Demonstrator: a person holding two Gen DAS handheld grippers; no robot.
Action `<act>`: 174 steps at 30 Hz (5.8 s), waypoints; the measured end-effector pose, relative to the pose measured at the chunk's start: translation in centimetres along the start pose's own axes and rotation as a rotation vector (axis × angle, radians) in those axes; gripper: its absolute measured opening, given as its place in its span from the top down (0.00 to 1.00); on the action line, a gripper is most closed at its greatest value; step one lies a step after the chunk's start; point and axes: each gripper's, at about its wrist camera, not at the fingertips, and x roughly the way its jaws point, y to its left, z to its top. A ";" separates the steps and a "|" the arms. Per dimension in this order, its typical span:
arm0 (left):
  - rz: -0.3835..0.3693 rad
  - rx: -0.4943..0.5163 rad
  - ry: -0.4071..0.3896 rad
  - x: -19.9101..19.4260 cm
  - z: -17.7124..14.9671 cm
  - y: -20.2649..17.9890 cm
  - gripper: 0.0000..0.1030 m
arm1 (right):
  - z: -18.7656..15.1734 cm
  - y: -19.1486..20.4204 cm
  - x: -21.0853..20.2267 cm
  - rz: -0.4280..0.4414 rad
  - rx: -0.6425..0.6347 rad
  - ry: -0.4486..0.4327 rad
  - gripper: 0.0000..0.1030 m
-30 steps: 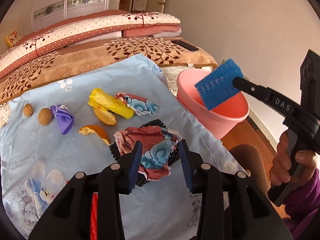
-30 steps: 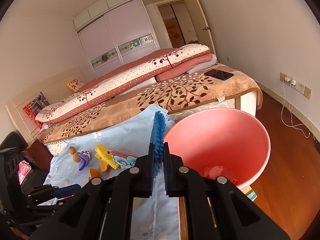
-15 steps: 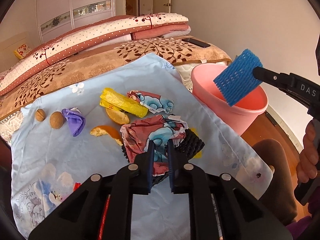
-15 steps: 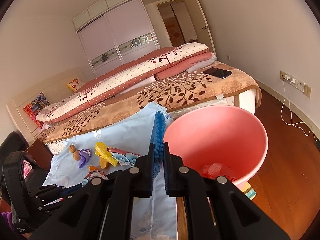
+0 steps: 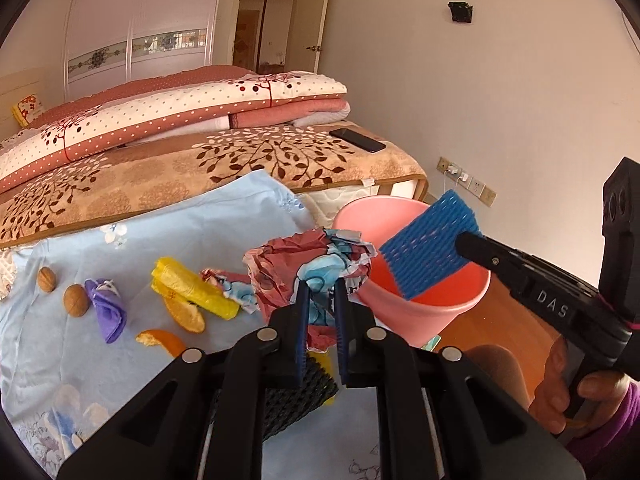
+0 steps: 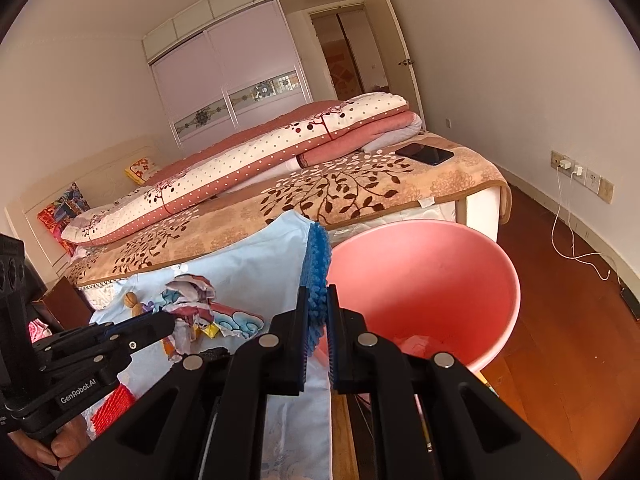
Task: Collect trash
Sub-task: 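Carry the wrapper in the left tool while the right tool carries the blue net to the bucket, then open both tools to drop the wrapper and blue net into the bucket, then move both open tools back toward the black mesh sponge on the sheet, then grasp the black mesh sponge with the right tool while the left tool grasps the red mesh net, then carry the red net in the left tool while the right tool carries the black sponge to the bucket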
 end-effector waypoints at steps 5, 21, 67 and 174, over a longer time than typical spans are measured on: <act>-0.041 0.032 -0.022 1.5 1.2 -1.9 0.89 | 0.0 -0.7 0.0 -0.029 0.005 -0.005 0.93; -0.174 -0.036 0.050 7.8 2.3 -4.9 0.89 | -0.3 -3.6 0.4 -0.129 0.033 -0.012 0.93; -0.078 -0.080 0.054 3.5 0.6 -2.5 0.65 | -2.0 0.0 -1.4 -0.069 -0.002 0.008 0.64; 0.081 -0.155 -0.053 -8.2 -3.5 8.4 0.91 | -0.9 7.1 -1.3 0.072 -0.092 0.018 0.95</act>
